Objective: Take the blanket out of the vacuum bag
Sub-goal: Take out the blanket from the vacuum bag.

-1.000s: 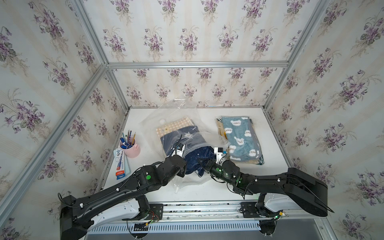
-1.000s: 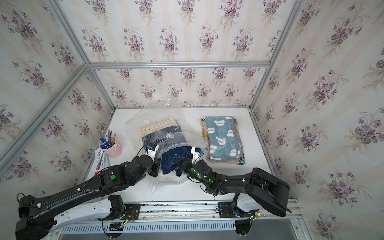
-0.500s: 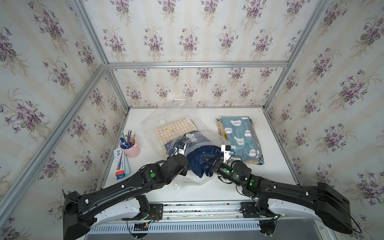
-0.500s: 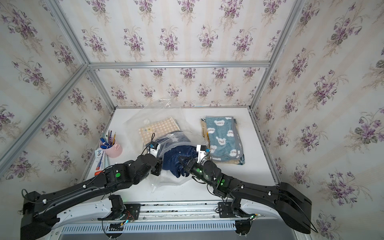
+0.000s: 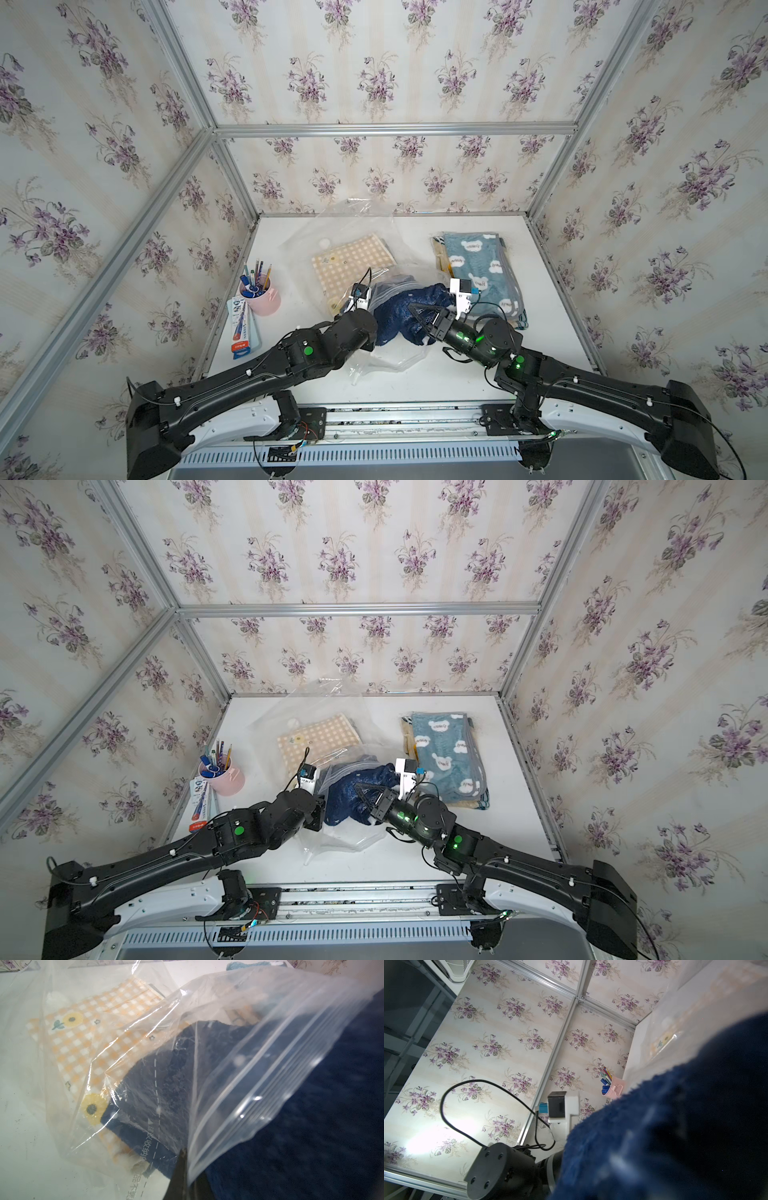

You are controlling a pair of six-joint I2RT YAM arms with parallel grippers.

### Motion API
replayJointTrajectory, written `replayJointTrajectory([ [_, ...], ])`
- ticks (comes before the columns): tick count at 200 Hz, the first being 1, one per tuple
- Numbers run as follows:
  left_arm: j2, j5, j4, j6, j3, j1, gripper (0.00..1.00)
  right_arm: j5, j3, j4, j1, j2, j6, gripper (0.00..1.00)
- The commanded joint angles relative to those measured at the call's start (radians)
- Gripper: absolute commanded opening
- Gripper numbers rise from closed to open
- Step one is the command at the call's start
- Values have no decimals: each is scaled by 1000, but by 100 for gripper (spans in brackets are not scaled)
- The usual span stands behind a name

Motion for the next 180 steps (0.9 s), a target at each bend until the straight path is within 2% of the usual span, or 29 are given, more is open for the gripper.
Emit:
replayJointTrajectory([
  [1,5,-30,17,-17,5,2,7,-26,44,-9,2,-6,-56,0],
  [57,14,-46,18,-42,12,2,7,-72,210,-67,2,10,-144,0],
  [88,27,-35,26,-60,7,2,7,-96,426,-257,-14,73,-277,0],
  [125,28,-21,34,-73,-7,2,6,-212,581,-327,-128,151,-316,0],
  [180,3,-24,48,-84,-49,2,6,-369,717,-319,-356,205,-273,0],
])
